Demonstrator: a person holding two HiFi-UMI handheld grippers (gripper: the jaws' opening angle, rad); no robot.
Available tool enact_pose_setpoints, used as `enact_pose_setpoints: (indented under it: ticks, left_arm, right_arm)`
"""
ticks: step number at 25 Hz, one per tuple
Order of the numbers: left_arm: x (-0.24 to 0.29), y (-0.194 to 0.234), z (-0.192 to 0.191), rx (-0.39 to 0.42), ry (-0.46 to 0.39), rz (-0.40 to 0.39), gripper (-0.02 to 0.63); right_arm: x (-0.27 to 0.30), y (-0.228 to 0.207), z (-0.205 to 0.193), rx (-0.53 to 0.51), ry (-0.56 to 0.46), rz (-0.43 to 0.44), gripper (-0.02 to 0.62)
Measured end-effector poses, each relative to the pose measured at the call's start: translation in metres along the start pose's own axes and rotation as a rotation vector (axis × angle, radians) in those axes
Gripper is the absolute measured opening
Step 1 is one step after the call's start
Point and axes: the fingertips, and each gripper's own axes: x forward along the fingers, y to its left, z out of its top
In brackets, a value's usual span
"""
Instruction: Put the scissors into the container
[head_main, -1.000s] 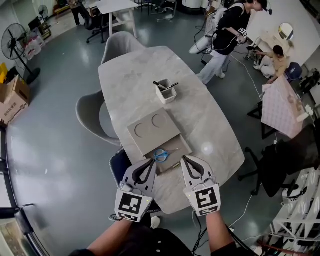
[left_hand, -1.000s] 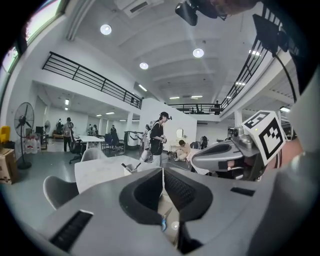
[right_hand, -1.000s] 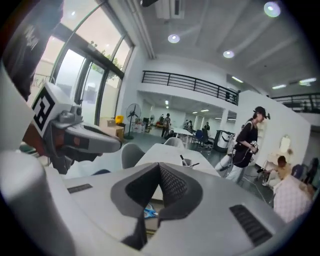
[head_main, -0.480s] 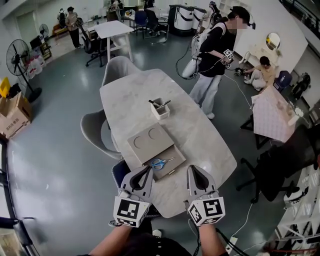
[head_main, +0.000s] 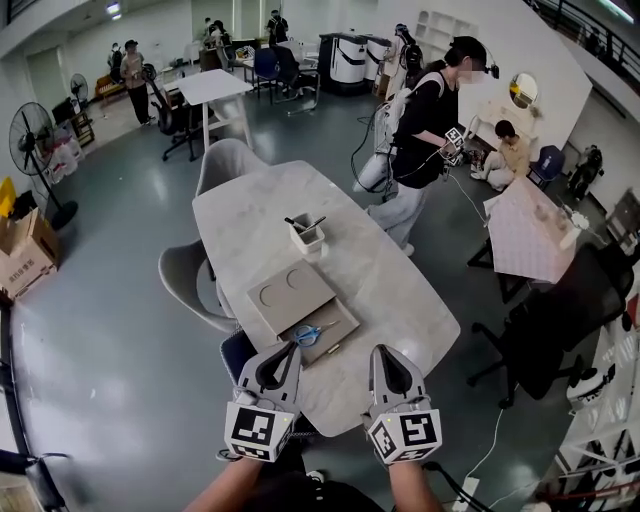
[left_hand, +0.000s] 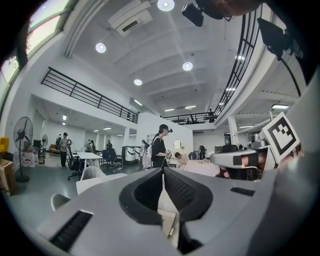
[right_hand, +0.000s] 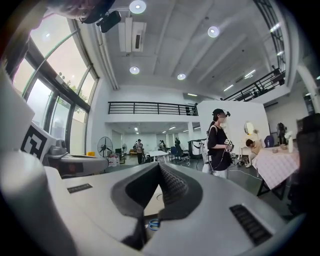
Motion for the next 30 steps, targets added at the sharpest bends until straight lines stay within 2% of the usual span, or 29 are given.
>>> enact_pose_setpoints:
  ticks: [30]
  left_arm:
    - [-0.027,-0.012,0.022,0.025,-0.044,0.015,0.023]
  right_arm:
    - [-0.024,0.014,0.02,-0.008,-0.058,-0.014,-0.005]
